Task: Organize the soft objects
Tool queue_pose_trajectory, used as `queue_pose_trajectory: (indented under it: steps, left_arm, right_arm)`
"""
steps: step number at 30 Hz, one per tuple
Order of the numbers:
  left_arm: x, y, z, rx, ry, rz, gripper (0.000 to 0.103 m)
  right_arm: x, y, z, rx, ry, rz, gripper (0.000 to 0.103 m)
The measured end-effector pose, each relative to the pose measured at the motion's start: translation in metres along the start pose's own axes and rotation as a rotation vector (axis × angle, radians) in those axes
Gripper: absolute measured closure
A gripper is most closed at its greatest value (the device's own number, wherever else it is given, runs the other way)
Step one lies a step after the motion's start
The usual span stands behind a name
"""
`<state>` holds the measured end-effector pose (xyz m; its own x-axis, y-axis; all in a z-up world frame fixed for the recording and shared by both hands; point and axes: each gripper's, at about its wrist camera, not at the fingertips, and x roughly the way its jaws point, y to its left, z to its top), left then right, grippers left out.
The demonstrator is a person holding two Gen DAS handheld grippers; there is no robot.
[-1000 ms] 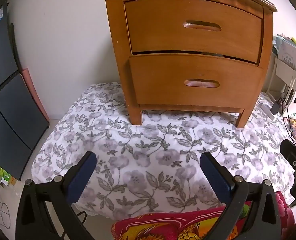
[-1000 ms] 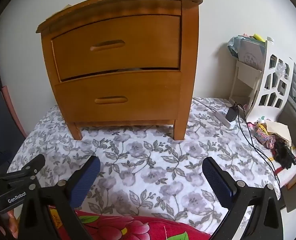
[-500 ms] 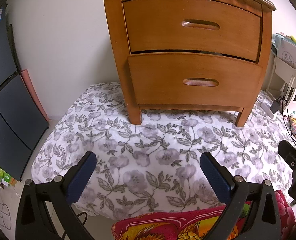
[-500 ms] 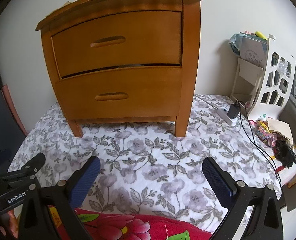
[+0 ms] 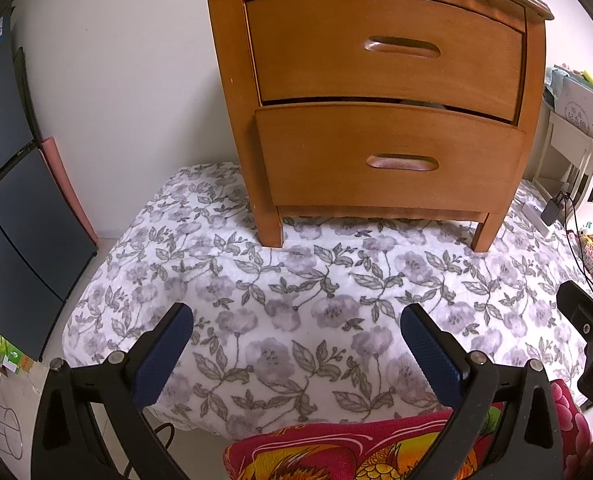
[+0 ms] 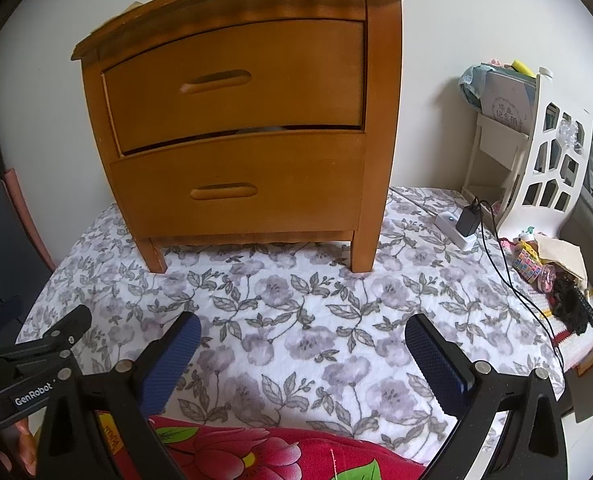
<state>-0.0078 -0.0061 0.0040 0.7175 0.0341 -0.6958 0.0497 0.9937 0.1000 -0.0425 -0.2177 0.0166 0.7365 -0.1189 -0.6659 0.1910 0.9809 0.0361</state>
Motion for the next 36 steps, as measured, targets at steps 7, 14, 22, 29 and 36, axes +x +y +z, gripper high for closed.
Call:
queue_pose_trajectory:
  steps: [7,14,22,29,36]
  left_arm:
    - [0.0001,-0.0003,-0.0001,0.0,0.0,0.0,0.0]
    - [0.0009,-0.0019,-0.0027,0.0,0.002,0.0,0.0]
    - [0.0012,-0.0014,-0.002,0.0,0.003,0.0,0.0]
    - [0.0014,-0.0011,-0.0013,0.0,0.004,0.0,0.0]
    - [0.0015,-0.0012,-0.0013,0.0,0.006,-0.001,0.0]
  right_arm:
    - [-0.0001,0.0006,-0.0005,0.0,0.001,-0.001,0.0]
    - [0.0001,0.0006,-0.0003,0.0,0.002,0.0,0.0]
    - [0.0003,0.0005,-0.001,0.0,0.004,0.0,0.0]
    - [0.0006,0.0003,-0.0006,0.001,0.005,0.0,0.0]
    - [0.001,0.0002,-0.0003,0.002,0.007,0.0,0.0]
